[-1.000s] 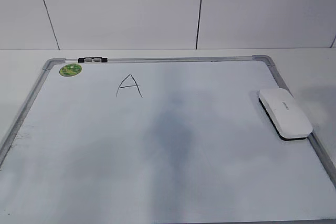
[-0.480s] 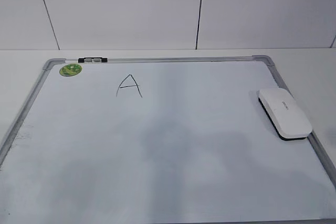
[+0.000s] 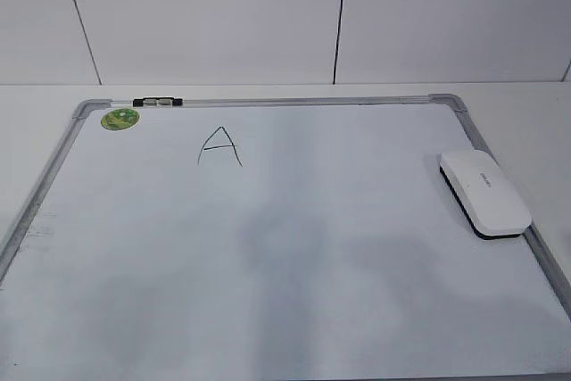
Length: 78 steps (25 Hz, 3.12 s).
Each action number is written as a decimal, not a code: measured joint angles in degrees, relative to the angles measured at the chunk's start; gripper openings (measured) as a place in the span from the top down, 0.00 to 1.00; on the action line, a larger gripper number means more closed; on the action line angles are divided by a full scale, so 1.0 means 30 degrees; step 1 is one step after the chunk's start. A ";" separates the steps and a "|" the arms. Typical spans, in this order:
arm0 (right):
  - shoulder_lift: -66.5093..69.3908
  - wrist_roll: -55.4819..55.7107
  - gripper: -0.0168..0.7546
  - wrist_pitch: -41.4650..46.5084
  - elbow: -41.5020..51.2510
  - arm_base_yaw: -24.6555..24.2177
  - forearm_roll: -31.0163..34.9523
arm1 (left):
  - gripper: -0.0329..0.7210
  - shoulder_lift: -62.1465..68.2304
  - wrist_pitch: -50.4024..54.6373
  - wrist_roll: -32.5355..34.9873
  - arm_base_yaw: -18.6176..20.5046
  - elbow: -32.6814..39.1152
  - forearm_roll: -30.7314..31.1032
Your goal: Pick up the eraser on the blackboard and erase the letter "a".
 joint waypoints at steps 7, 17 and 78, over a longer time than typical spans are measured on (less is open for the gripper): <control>0.0000 0.0000 0.21 -0.0133 0.0214 0.0000 0.0000 | 0.23 0.0000 -0.1518 0.0000 0.0000 0.0384 0.0111; 0.0000 -0.0030 0.21 -0.0178 0.0214 0.0000 0.0000 | 0.23 0.0000 -0.0052 -0.0228 -0.0031 0.0165 0.0111; -0.4904 -0.0030 0.21 -0.0178 0.0214 -0.3263 -0.0081 | 0.30 -0.8153 -0.2128 -0.0343 -0.0031 0.0773 0.0274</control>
